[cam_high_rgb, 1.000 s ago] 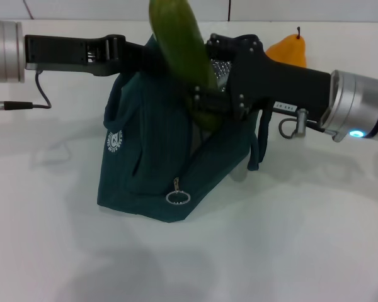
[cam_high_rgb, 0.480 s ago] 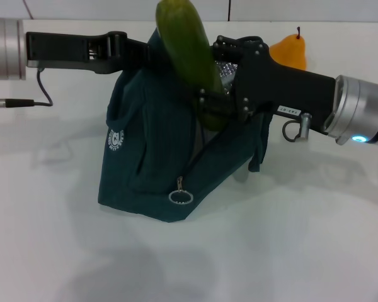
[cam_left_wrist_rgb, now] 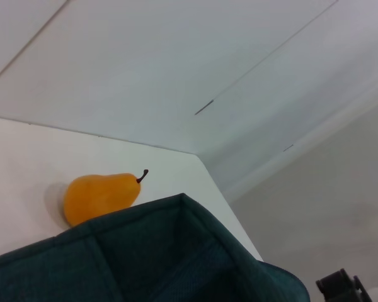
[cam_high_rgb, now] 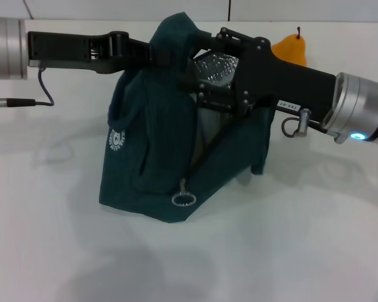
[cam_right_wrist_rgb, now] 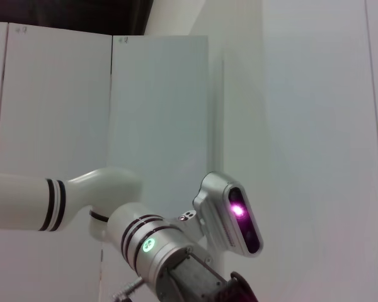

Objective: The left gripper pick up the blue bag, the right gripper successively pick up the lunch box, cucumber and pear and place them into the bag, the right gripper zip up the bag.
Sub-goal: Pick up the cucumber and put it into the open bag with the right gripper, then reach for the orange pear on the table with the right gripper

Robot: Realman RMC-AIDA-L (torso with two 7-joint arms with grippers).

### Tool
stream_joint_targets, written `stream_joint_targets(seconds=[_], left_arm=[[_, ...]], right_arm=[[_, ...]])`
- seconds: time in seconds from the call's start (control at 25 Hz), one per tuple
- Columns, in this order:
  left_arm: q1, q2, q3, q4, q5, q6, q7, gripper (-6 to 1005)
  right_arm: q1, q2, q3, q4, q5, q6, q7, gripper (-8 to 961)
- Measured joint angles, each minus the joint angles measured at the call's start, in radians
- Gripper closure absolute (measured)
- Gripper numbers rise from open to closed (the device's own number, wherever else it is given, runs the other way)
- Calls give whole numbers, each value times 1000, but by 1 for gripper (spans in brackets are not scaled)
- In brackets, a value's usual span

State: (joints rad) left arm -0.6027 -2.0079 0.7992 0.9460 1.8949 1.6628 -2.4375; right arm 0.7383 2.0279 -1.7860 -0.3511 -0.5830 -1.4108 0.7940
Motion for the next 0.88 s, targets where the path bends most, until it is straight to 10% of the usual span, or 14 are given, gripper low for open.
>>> stream_joint_targets(seconds=[0.48, 0.88], left_arm=[[11, 1, -5, 4, -2, 3, 0, 953], [12, -2, -5, -2, -2, 5, 0, 953]], right_arm=[[-184, -10, 188, -24, 132, -100, 2, 240], [-248, -20, 344, -11, 129, 170, 4, 242]])
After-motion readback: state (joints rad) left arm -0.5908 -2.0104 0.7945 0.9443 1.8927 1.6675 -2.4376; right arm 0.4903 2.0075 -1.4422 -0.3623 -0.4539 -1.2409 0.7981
